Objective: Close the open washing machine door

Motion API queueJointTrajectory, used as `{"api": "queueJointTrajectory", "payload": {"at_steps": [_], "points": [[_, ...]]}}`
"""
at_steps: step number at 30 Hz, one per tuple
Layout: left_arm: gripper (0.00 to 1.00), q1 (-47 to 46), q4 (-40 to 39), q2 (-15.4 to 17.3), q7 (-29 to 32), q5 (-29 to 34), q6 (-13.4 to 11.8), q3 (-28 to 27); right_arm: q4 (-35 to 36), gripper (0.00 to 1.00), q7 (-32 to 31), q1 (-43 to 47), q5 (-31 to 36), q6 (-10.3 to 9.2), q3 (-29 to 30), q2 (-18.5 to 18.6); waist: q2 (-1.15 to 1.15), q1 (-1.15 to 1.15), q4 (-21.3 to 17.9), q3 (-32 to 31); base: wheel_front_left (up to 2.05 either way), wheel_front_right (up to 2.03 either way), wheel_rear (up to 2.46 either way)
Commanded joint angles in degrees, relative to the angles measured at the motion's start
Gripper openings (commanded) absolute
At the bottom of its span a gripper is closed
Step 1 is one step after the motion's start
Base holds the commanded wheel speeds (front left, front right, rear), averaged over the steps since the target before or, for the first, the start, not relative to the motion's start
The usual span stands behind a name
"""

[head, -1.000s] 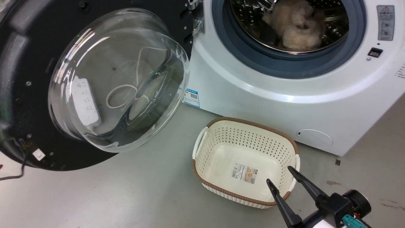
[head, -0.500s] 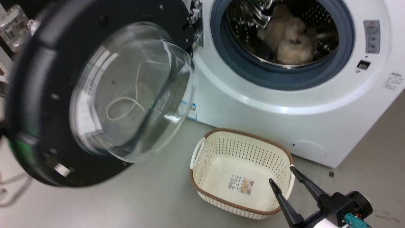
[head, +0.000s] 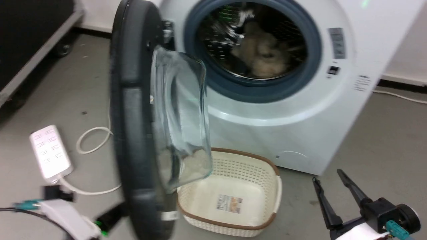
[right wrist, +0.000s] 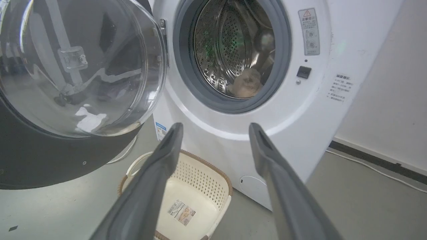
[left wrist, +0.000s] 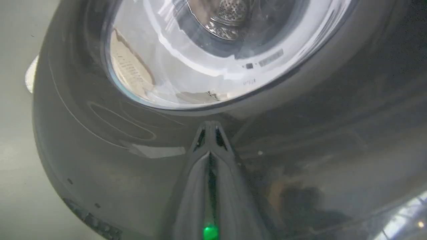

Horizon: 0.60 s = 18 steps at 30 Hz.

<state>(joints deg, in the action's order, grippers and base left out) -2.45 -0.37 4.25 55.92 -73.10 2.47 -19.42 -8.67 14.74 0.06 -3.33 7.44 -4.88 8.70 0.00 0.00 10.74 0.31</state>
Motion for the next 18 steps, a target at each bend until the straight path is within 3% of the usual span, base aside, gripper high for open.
{"api": "queueJointTrajectory", "payload": {"at_steps": [1, 5, 11, 18], "points": [[0.0, 2.04, -1.44, -0.9, -0.35, 0.05, -0.11, 3.12, 0.16, 1.0, 0.26, 0.27, 0.66, 0.05, 0.71, -0.37, 0.0, 0.0, -3.61, 0.51, 0.0, 0.0, 0.0], [0.0, 3.73, -2.22, -1.31, -3.84, -2.74, -0.74, 10.14, 0.6, 1.0, 0.26, -0.4, 1.04, 0.05, 2.05, -0.6, 0.0, 0.0, -8.19, 1.94, 0.0, 0.0, 0.0], [0.0, 0.92, 1.57, -1.35, -15.46, -7.89, -0.57, 21.43, 0.85, 1.0, 0.26, -1.77, 1.15, 0.05, 1.96, -0.86, 0.0, 0.0, -16.18, 5.2, 0.0, 0.0, 0.0], [0.0, -9.77, 10.49, -1.36, -31.89, -12.4, 0.33, 27.41, 1.0, 1.0, 0.26, -3.36, 0.58, 0.05, 1.54, -1.37, 0.0, 0.0, -25.52, 9.73, 0.0, 0.0, 0.0]]}}
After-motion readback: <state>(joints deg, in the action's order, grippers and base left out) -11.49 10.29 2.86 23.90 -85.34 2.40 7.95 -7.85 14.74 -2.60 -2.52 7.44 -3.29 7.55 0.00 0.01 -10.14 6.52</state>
